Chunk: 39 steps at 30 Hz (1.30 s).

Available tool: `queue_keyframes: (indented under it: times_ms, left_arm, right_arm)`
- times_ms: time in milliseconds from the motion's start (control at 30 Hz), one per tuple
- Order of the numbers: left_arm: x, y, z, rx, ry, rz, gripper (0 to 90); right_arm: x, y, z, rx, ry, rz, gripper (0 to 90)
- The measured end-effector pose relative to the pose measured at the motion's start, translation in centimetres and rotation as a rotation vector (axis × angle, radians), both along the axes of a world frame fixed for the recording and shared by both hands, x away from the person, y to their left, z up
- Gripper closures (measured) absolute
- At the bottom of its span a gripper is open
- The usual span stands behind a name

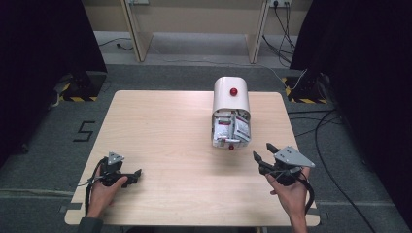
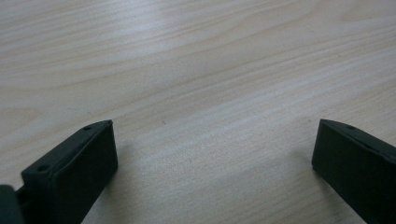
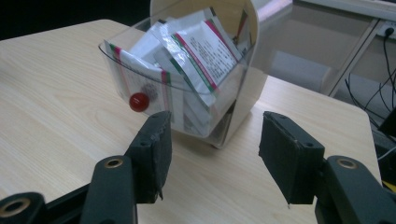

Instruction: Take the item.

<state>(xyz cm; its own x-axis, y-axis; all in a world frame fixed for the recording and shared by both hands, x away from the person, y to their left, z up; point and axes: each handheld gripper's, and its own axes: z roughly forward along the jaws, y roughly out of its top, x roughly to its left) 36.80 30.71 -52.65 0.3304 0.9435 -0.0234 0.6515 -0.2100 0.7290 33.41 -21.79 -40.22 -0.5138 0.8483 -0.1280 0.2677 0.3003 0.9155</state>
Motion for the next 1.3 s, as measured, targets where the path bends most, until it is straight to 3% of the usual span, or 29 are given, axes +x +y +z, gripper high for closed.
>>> queue_keyframes:
  times_ms: [233,667,1100,1300]
  left_arm:
    - [0.0,0.0,0.0,0.000,0.000,0.000,0.0]
    - [0.0,0.0,0.0,0.000,0.000,0.000,0.0]
    - [0.0,0.0,0.0,-0.002,-0.001,0.002,0.0]
    - [0.0,0.0,0.0,-0.002,-0.001,0.002,0.0]
  right_arm:
    - [0.3,1.4,1.4,-0.030,-0.033,0.044,46.8]
    - [2.1,3.2,2.1,-0.037,-0.043,0.071,47.5]
    - [4.4,6.0,2.5,-0.102,-0.047,0.095,46.8]
    - [5.1,6.8,2.3,-0.145,-0.056,0.075,47.7]
